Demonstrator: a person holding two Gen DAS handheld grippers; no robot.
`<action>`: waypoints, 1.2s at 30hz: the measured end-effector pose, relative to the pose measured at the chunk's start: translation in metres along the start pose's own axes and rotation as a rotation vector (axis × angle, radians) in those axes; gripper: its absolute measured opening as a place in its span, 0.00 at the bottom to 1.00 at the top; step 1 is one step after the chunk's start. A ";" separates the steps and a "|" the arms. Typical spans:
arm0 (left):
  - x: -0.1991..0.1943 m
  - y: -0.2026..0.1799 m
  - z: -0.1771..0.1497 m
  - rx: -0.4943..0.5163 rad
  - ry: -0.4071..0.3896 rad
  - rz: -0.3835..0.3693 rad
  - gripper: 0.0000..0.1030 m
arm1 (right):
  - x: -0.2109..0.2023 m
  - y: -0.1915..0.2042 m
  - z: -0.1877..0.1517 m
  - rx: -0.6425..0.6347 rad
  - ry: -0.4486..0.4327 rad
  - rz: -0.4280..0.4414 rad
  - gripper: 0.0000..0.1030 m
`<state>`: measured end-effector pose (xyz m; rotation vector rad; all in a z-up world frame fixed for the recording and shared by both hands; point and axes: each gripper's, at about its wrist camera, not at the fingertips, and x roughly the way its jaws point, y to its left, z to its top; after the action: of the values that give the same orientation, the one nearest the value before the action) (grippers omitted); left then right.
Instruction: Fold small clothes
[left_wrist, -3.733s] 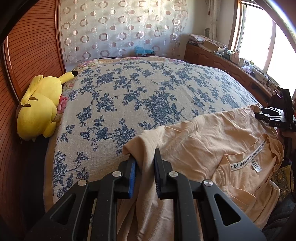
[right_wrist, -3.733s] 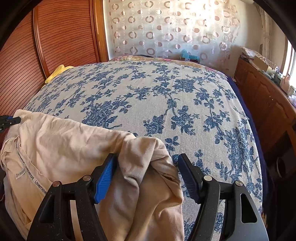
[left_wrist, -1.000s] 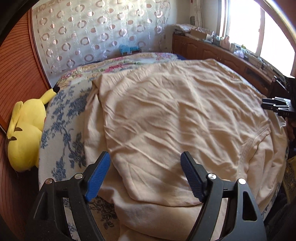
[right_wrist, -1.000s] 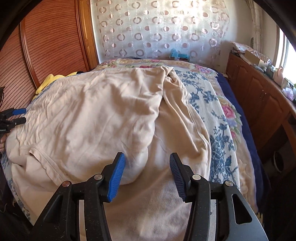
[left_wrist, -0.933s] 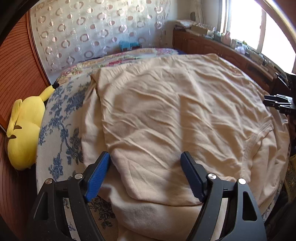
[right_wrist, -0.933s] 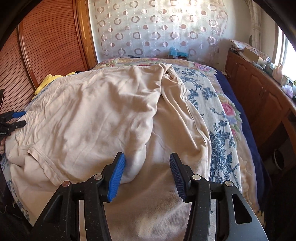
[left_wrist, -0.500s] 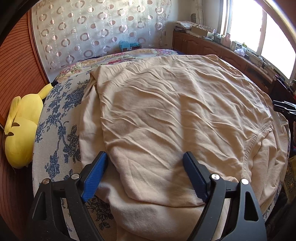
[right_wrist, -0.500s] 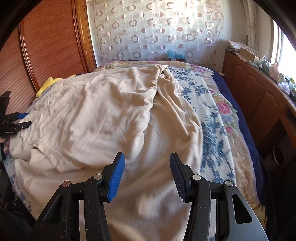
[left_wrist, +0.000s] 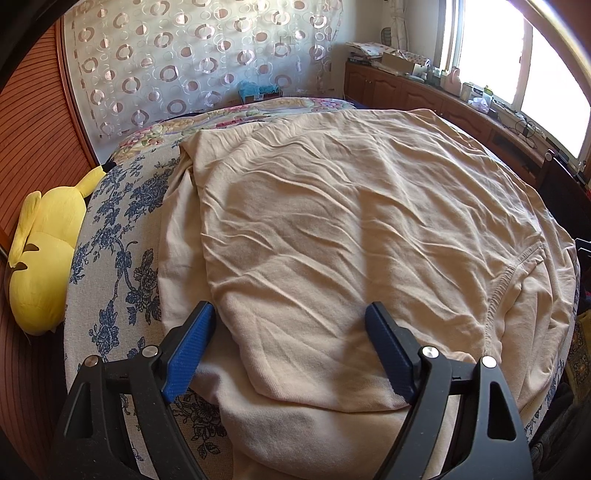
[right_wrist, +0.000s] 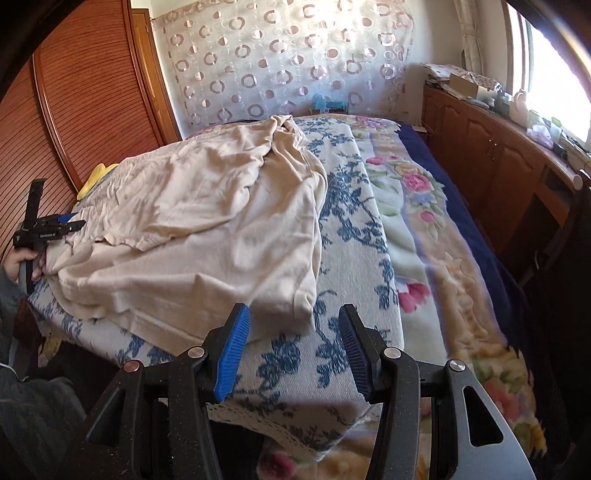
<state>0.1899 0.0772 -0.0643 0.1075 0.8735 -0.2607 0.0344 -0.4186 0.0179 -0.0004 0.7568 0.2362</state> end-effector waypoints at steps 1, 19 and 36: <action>0.000 0.000 0.000 0.000 0.000 0.000 0.81 | 0.002 -0.001 0.001 0.003 0.003 -0.004 0.51; 0.000 0.000 0.000 0.000 0.000 -0.001 0.81 | -0.030 0.004 0.007 -0.036 -0.031 -0.018 0.06; -0.082 0.020 -0.028 -0.079 -0.107 -0.008 0.76 | 0.013 0.037 0.009 -0.074 -0.058 -0.018 0.43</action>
<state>0.1241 0.1173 -0.0196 0.0159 0.7772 -0.2370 0.0413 -0.3788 0.0186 -0.0704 0.6900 0.2465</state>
